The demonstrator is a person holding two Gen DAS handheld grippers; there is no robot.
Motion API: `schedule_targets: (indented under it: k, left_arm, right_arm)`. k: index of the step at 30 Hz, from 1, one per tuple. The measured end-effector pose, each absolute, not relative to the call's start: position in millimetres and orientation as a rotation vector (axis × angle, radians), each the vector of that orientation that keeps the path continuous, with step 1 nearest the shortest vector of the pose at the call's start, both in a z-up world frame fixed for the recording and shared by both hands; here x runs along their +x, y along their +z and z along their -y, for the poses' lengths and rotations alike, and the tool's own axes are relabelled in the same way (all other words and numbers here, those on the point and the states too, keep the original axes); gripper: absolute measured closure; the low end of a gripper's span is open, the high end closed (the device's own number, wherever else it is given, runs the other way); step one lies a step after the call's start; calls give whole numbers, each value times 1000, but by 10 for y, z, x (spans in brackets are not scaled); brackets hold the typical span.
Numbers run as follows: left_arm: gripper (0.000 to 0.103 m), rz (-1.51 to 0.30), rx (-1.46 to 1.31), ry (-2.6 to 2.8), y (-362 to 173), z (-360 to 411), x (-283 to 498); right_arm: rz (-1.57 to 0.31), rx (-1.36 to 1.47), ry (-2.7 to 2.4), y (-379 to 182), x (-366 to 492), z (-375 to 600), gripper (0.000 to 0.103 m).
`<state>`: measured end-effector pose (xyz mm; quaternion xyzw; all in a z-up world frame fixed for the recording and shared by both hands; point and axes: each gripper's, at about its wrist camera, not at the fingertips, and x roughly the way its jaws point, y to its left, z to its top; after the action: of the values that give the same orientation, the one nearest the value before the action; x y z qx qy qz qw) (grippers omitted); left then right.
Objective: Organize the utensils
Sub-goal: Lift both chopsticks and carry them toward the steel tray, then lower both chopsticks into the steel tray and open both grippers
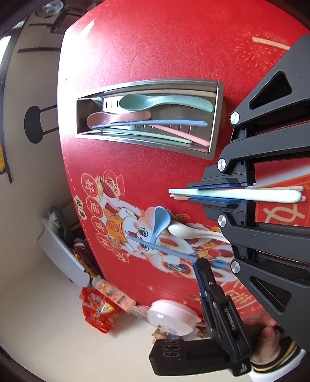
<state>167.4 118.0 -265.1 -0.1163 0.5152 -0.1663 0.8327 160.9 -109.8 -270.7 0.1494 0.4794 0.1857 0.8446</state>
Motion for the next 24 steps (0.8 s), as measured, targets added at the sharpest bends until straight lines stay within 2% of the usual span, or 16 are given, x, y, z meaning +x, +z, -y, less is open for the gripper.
schedule_targets:
  k: [24]
  left_arm:
    - [97, -1066, -284, -423, -2455, -952, 1927]
  right_arm:
    - [-822, 277, 286, -2109, 1826, 1469, 97]
